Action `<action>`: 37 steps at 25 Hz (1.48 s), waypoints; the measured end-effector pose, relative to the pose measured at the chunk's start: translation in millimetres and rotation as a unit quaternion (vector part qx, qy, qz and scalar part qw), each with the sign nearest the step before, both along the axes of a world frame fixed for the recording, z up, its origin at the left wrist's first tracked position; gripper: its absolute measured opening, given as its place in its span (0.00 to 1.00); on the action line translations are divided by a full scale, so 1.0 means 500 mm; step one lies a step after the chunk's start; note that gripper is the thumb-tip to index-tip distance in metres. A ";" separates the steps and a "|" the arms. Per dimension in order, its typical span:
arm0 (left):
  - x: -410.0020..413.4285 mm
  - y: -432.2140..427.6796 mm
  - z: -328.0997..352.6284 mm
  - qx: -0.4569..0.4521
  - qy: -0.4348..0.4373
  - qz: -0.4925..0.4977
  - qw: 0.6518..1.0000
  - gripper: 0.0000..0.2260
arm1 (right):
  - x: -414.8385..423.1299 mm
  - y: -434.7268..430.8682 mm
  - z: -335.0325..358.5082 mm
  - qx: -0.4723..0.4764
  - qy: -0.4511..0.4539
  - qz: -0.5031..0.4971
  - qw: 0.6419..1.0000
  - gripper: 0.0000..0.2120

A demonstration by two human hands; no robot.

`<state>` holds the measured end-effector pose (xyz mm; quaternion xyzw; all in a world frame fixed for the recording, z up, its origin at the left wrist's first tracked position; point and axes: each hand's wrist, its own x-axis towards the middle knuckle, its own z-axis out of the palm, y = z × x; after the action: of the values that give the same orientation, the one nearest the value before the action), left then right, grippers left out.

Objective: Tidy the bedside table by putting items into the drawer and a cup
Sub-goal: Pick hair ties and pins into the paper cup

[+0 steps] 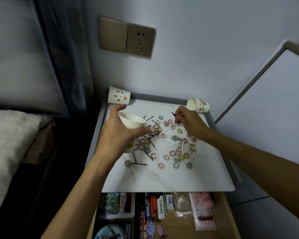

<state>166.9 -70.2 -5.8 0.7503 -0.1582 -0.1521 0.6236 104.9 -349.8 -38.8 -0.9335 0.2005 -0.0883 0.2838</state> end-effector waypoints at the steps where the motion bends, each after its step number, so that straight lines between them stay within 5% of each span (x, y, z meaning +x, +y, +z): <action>1: -0.002 -0.002 -0.001 0.002 -0.001 -0.003 1.000 0.40 | 0.002 0.003 0.023 0.019 -0.028 0.001 0.999 0.04; 7: -0.012 -0.008 -0.006 0.055 -0.045 -0.012 0.997 0.41 | 0.047 0.089 0.173 0.033 -0.041 0.153 0.987 0.05; 12: -0.020 -0.007 0.004 0.072 -0.077 -0.024 0.994 0.40 | 0.079 0.223 0.217 0.010 0.081 0.327 0.942 0.06; 16: 0.003 0.020 0.012 0.065 -0.095 0.015 0.993 0.39 | 0.126 0.170 0.192 -0.021 -0.005 0.205 0.979 0.02; 20: 0.021 0.048 0.019 0.070 -0.106 0.036 0.991 0.40 | 0.137 0.096 0.045 -0.098 0.130 0.046 0.986 0.02; 25: 0.029 0.056 0.019 0.062 -0.103 0.044 0.992 0.40 | 0.130 0.100 -0.068 -0.020 0.064 -0.085 0.994 0.06; 33: 0.028 0.062 0.023 0.045 -0.095 0.045 0.993 0.38 | 0.140 0.090 -0.086 -0.134 0.109 -0.064 0.983 0.12; 37: 0.026 0.063 0.027 0.045 -0.097 0.051 0.993 0.39 | 0.167 0.078 -0.034 -0.187 0.056 0.041 0.980 0.07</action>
<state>179.9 -38.5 7.5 0.7958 -0.1724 -0.0536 0.5780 188.2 -310.8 -55.8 -0.9810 0.1572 -0.0603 0.0961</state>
